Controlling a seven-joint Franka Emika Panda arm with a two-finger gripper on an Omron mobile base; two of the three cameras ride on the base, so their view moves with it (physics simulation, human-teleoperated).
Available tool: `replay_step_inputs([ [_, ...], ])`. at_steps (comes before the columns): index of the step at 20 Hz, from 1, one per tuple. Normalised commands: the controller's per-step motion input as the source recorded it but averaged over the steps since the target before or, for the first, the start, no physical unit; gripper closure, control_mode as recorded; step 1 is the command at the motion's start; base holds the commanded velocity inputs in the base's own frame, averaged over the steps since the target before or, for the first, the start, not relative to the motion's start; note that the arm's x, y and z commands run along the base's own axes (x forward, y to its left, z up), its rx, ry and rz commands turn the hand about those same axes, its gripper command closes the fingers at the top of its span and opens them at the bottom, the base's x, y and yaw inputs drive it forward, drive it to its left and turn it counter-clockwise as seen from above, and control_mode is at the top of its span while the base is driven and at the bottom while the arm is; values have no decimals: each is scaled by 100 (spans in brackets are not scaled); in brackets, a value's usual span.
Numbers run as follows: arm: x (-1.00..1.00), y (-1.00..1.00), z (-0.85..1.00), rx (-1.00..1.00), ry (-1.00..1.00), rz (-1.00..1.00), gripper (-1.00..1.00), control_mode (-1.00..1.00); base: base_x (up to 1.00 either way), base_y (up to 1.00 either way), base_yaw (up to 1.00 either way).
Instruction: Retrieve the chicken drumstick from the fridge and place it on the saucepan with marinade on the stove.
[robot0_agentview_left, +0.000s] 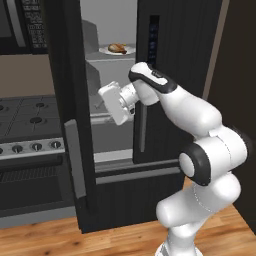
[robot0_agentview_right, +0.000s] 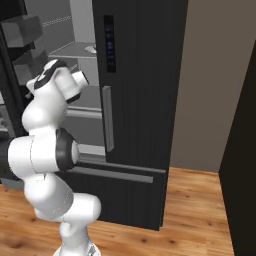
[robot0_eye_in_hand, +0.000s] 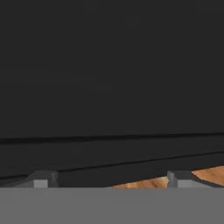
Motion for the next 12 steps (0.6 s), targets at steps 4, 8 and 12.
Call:
replay_step_inputs([
  [4, -12, 100, -3, 1, -12, 27, -100, -100, 0, 0, 0],
  [8, -19, 62, -1, 0, -16, 5, -100, -100, 0, 0, 0],
  [12, -3, -7, 0, 0, 0, 1, -100, -100, 0, 0, 0],
])
